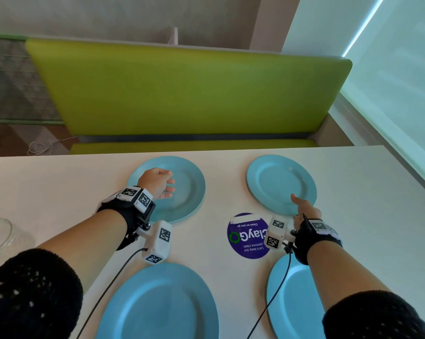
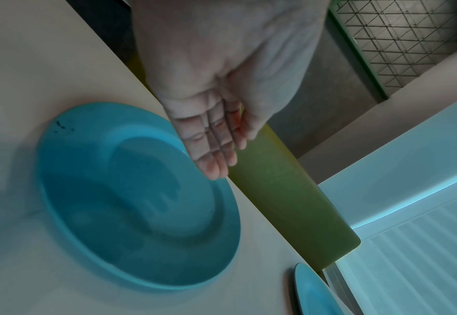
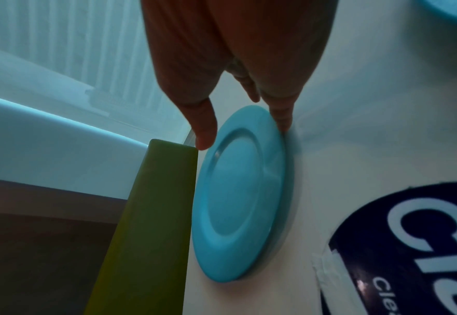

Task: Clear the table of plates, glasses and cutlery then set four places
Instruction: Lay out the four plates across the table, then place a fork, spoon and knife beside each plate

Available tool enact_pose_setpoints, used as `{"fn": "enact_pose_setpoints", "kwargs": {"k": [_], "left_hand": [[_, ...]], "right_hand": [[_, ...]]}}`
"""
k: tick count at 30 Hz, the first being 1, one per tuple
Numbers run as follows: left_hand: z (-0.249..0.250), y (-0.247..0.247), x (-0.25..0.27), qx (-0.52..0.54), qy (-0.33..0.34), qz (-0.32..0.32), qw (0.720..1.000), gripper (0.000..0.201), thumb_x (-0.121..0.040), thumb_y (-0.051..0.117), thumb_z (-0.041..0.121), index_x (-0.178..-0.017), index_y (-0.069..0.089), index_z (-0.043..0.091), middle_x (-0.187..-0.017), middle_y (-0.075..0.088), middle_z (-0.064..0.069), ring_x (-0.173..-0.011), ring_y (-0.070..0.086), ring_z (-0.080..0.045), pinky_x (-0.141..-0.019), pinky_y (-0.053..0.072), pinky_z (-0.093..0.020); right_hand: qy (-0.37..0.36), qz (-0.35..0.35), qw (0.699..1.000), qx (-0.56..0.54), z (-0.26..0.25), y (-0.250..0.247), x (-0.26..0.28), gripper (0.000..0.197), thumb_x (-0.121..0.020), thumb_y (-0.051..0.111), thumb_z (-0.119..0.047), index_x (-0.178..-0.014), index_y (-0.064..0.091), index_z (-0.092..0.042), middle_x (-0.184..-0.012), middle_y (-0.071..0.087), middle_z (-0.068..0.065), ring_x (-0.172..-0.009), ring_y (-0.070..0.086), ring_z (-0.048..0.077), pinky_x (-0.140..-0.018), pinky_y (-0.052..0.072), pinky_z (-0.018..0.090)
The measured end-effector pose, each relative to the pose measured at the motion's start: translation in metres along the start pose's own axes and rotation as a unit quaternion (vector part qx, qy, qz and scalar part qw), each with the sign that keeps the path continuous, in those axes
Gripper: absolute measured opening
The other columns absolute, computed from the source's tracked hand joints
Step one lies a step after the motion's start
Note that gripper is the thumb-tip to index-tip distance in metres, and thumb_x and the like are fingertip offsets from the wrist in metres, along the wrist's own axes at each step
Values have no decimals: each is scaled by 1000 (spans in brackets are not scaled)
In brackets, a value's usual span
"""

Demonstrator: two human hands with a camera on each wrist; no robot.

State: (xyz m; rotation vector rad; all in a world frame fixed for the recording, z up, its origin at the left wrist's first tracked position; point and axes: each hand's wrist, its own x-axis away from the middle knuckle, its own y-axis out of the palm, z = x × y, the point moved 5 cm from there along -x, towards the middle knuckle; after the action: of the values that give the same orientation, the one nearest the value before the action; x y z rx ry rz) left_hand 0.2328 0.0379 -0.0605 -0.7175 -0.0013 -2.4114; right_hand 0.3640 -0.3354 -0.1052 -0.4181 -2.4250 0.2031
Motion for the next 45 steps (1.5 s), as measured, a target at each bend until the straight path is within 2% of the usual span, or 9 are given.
{"fn": "enact_pose_setpoints", "kwargs": {"k": [2, 10, 14, 19, 24, 28, 30, 35, 45], "left_hand": [[-4, -4, 3, 1, -4, -1, 1000, 11, -97, 47, 18, -102, 51, 10, -82, 58, -5, -65, 57, -18, -62, 50, -29], [-5, -18, 23, 2, 1, -26, 1000, 8, -97, 46, 16, -93, 51, 11, -78, 56, -3, -64, 55, -18, -62, 49, -29], [-13, -32, 43, -19, 16, -63, 998, 7, -97, 47, 17, -97, 51, 11, -78, 57, -2, -63, 56, -18, -55, 51, -27], [-40, -68, 76, -76, 55, -123, 988, 9, -96, 48, 17, -92, 51, 11, -81, 57, -4, -60, 54, -17, -57, 50, -28], [-90, -122, 124, -143, 69, -208, 965, 17, -94, 51, 18, -77, 51, 17, -82, 58, -5, -58, 53, -16, -52, 48, -25], [-127, -179, 160, -228, 79, -251, 938, 14, -91, 51, 19, -77, 53, 19, -81, 59, -2, -63, 55, -17, -55, 48, -25], [-139, -207, 174, -295, 107, -245, 917, 12, -91, 50, 22, -80, 53, 18, -85, 60, -3, -70, 54, -17, -62, 48, -27], [-167, -275, 180, -539, 163, -179, 807, 27, -94, 46, 27, -108, 58, 7, -116, 63, -10, -108, 57, -26, -88, 44, -29], [-220, -373, 155, -644, 108, -116, 748, 64, -87, 57, 38, -137, 33, 7, -140, 37, -15, -132, 34, -31, -109, 35, -38]], "right_hand": [[-5, 20, 999, 28, 1, -2, 4, 34, -80, 70, -29, -100, 51, -10, -65, 47, 7, -52, 42, 21, -55, 38, 30], [-25, 17, 997, 74, 32, -9, 35, 47, -69, 65, -23, -109, 62, 0, -70, 55, 7, -81, 57, 31, -82, 48, 37], [-55, -22, 993, 100, 45, -3, 88, 36, -90, 52, -9, -123, 55, 4, -98, 51, 5, -92, 48, 23, -101, 46, 46], [-111, -12, 989, 98, 71, 14, 166, 33, -91, 47, -7, -122, 57, 2, -96, 50, 8, -88, 49, 22, -93, 49, 39], [-152, 17, 982, 111, 120, 40, 254, 10, -84, 53, -4, -89, 62, -3, -88, 52, 8, -81, 49, 23, -85, 52, 42], [-150, -18, 984, 98, 167, 72, 320, 32, -87, 55, -7, -118, 60, -6, -86, 55, 7, -79, 52, 21, -81, 53, 39], [-137, -41, 985, 99, 189, 88, 351, 32, -87, 55, -7, -119, 59, -8, -72, 52, 5, -66, 50, 18, -63, 51, 33], [-108, -152, 968, 166, 232, 130, 406, 18, -89, 53, -3, -104, 58, -12, -64, 47, 3, -55, 45, 13, -41, 41, 18], [-108, -202, 943, 240, 264, 161, 451, 10, -90, 54, -7, -98, 56, -11, -75, 54, 2, -60, 51, 13, -53, 43, 24]]}}
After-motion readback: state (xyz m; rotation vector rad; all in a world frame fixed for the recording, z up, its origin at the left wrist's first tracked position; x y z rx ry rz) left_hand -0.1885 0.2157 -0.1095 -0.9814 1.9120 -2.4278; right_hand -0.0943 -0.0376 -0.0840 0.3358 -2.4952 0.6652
